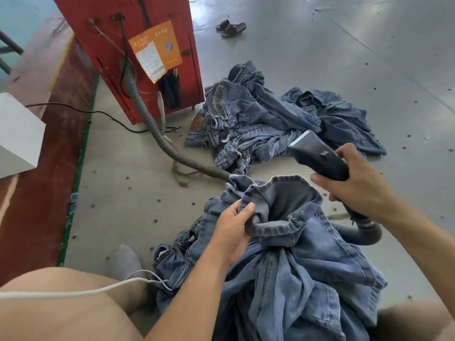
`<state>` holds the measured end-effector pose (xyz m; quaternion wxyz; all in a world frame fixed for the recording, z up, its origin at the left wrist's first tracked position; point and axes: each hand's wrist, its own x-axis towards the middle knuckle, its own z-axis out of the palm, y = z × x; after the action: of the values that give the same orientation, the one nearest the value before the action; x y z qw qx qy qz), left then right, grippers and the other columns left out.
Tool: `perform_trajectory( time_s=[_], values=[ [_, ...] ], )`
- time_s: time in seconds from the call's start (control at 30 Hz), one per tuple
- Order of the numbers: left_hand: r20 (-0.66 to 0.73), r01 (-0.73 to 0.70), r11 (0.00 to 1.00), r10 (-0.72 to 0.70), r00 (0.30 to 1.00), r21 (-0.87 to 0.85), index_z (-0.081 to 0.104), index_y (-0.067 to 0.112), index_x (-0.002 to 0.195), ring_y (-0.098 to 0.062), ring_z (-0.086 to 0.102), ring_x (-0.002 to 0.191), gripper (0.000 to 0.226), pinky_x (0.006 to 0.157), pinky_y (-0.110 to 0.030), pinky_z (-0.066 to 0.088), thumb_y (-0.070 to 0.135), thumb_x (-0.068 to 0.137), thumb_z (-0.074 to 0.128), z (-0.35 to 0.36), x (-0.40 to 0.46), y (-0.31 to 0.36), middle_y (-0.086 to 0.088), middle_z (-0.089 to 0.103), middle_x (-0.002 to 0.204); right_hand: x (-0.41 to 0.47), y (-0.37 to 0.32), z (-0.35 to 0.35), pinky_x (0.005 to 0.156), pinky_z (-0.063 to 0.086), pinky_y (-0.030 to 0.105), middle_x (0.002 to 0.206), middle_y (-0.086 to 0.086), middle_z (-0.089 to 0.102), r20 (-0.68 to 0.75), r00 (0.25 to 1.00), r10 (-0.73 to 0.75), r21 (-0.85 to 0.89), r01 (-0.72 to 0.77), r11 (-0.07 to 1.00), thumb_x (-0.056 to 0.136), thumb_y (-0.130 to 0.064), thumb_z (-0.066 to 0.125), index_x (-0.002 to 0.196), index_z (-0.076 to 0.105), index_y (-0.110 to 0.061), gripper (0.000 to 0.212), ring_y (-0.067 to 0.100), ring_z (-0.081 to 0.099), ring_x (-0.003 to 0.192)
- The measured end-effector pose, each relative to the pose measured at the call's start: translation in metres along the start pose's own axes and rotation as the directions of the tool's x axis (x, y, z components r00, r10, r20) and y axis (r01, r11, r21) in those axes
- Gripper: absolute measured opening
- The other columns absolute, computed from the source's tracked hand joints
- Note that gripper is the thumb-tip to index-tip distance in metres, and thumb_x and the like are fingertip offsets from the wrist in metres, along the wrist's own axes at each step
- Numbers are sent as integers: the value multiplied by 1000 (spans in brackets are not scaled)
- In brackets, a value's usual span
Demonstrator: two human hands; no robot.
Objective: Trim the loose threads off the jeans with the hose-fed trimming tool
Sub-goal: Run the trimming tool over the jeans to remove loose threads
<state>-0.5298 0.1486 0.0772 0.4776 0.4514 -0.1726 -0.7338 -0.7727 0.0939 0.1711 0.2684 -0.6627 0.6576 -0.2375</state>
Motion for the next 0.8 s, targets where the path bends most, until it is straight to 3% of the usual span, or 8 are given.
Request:
perform_trajectory(
  time_s=[0.1, 0.2, 0.3, 0.37, 0.47, 0.63, 0.7, 0.8],
  values=[
    [7, 16, 996, -16, 1000, -88, 65, 4, 108, -12, 63, 68, 18, 65, -24, 57, 0, 105, 48, -1, 1, 1, -8, 69, 87, -13, -8, -14, 55, 46, 26, 72, -13, 69, -75, 983, -168, -81, 162, 983, 79, -59, 76, 95, 53, -39, 35, -2, 67, 59],
    [40, 13, 985, -6, 999, -172, 66, 2, 117, -14, 66, 72, 24, 68, -26, 59, -4, 104, 46, 0, -1, 2, -12, 69, 97, -24, -11, -8, 55, 46, 26, 66, -11, 63, 45, 963, -267, -115, 271, 956, 81, -54, 75, 98, 59, -39, 29, 3, 63, 65],
    [118, 22, 979, 2, 993, -204, 61, 1, 135, -19, 69, 86, 37, 76, -30, 59, -6, 103, 42, -1, -5, 2, -18, 70, 116, -23, -9, 8, 58, 43, 26, 72, -13, 62, 298, 928, -223, -216, 293, 931, 87, -50, 76, 98, 58, -36, 25, 5, 59, 64],
    [191, 23, 987, 8, 982, -162, 60, 3, 138, -22, 71, 99, 42, 82, -32, 60, -7, 102, 41, 1, -8, 0, -18, 69, 125, -19, -8, 20, 62, 45, 29, 78, -13, 64, 382, 907, -179, -295, 304, 906, 90, -54, 72, 103, 57, -33, 29, 6, 59, 68],
    [247, 35, 995, -12, 969, -89, 68, 7, 129, -23, 70, 110, 41, 91, -35, 59, -8, 102, 40, 4, -12, -6, -16, 70, 127, -12, -9, 34, 64, 49, 35, 80, -10, 64, 337, 920, -201, -306, 308, 901, 92, -54, 70, 100, 52, -29, 31, 13, 60, 69],
    [184, 59, 991, -36, 982, -121, 76, 7, 117, -22, 71, 98, 40, 84, -36, 60, -9, 101, 42, 0, -11, -2, -16, 72, 118, 4, -8, 12, 59, 49, 34, 72, -9, 65, 123, 980, -157, -177, 178, 968, 90, -49, 74, 95, 58, -31, 24, 6, 60, 61],
    [149, 55, 987, -32, 988, -153, 71, 4, 123, -24, 70, 99, 38, 87, -38, 59, -9, 101, 43, -3, -6, 2, -18, 70, 122, 4, -3, 1, 54, 47, 29, 67, -9, 65, 170, 974, -152, -138, 177, 975, 86, -49, 75, 89, 59, -34, 22, 6, 62, 59],
    [162, 61, 992, -42, 986, -113, 66, 3, 131, -22, 70, 100, 42, 86, -36, 59, -10, 101, 41, -5, -6, 3, -18, 70, 126, -4, -7, 8, 53, 42, 18, 71, -15, 67, 374, 917, -143, -155, 213, 965, 84, -48, 76, 86, 59, -38, 20, 1, 63, 62]
  ],
)
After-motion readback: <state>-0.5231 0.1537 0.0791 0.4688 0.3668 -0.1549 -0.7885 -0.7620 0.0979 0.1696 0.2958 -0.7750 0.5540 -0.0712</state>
